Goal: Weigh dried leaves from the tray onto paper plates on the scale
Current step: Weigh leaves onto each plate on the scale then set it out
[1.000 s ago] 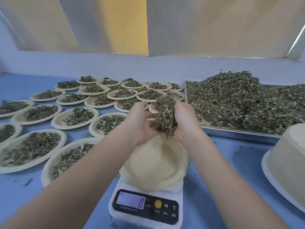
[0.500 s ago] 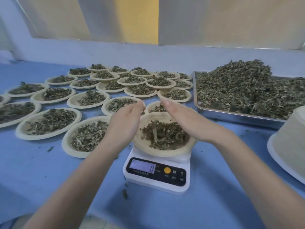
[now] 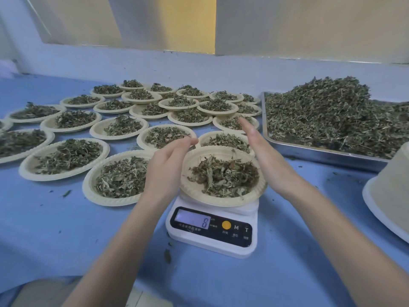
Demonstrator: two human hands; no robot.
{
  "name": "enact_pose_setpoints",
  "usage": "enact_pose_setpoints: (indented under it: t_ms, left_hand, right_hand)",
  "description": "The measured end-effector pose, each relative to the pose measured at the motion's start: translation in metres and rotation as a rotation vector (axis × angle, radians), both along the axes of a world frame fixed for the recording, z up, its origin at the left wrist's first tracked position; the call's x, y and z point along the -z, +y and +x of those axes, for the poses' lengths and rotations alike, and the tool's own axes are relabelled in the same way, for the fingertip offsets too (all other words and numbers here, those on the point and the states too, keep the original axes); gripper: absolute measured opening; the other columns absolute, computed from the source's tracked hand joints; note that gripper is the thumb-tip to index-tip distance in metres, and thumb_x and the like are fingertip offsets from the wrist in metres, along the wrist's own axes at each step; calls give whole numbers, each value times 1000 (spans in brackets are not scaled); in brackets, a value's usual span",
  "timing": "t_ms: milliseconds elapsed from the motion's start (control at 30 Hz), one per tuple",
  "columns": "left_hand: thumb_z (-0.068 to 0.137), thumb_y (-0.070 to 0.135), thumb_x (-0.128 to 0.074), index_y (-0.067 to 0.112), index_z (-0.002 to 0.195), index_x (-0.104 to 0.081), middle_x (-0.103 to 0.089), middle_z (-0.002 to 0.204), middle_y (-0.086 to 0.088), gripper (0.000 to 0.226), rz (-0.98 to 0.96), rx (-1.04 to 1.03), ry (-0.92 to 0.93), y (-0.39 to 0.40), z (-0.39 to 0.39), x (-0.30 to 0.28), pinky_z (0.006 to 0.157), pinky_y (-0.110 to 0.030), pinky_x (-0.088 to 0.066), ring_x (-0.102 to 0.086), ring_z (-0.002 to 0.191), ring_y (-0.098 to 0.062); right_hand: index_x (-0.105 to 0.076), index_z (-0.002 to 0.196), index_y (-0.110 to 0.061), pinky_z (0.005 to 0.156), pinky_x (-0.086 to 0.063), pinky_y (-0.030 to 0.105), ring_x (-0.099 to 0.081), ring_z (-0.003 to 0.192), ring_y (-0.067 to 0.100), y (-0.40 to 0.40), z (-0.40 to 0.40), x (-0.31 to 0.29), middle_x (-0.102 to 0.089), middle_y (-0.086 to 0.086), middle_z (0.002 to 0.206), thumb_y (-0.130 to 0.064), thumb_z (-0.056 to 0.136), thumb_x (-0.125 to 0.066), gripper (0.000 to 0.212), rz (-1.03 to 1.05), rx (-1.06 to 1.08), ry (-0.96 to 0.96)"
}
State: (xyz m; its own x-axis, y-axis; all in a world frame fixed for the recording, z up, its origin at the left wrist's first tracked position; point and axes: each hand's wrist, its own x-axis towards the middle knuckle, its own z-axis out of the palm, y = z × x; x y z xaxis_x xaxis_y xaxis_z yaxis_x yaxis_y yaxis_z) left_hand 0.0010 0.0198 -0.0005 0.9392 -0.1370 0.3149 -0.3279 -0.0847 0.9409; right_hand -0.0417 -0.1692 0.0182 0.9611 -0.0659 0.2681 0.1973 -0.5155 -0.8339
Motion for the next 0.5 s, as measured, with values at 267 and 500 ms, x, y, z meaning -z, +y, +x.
enact_pose_setpoints:
  t_ms: [267, 500]
  left_hand:
    - [84, 40, -48, 30, 125, -54, -58, 125, 19, 43, -165, -89, -79, -3, -4, 19, 95, -17, -40, -50, 115, 9]
    - [84, 40, -51, 28, 124, -58, -59, 120, 22, 43, -177, -59, -40, 3, -1, 16, 92, -15, -42, -53, 110, 11]
  right_hand:
    - [-24, 147, -43, 109, -12, 23, -18, 134, -10, -1, -1, 1, -23, -33, 144, -69, 84, -18, 69, 19, 22, -16]
    - [-27, 148, -38, 106, -13, 20, -20, 133, -10, -7, 2, 1, -26, -29, 147, -68, 87, -20, 69, -13, 93, -18]
